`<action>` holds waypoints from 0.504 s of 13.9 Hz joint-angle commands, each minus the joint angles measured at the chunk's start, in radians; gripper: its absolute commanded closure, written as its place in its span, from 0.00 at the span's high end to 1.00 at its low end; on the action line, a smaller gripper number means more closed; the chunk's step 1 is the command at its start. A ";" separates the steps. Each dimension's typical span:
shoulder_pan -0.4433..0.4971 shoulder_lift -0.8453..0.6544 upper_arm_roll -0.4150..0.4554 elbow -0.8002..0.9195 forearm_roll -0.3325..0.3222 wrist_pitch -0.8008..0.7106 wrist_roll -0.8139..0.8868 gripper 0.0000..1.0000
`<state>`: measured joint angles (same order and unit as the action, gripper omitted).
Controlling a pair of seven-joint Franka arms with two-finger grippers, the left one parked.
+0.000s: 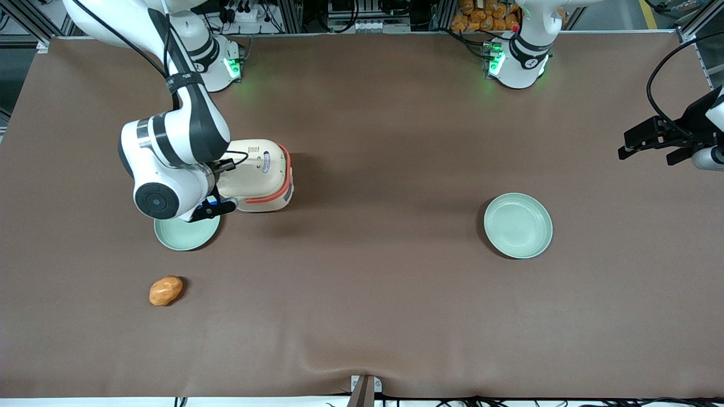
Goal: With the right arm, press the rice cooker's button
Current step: 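Press the rice cooker's front button with the right gripper fingertips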
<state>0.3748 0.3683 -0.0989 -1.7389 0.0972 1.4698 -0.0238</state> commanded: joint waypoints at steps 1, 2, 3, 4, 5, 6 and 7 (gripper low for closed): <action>0.013 0.001 -0.005 -0.004 0.010 -0.009 -0.004 0.00; 0.013 0.007 -0.005 -0.004 0.010 -0.011 -0.004 0.00; 0.013 0.008 -0.005 -0.004 0.010 -0.009 -0.005 0.00; 0.013 0.009 -0.005 -0.004 0.010 -0.009 -0.007 0.00; 0.013 0.009 -0.005 -0.004 0.010 -0.008 -0.008 0.00; 0.013 0.009 -0.005 -0.004 0.010 -0.005 -0.010 0.00; 0.013 0.014 -0.005 -0.004 0.010 -0.002 -0.011 0.00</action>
<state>0.3801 0.3705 -0.0989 -1.7390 0.0972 1.4665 -0.0247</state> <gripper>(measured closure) 0.991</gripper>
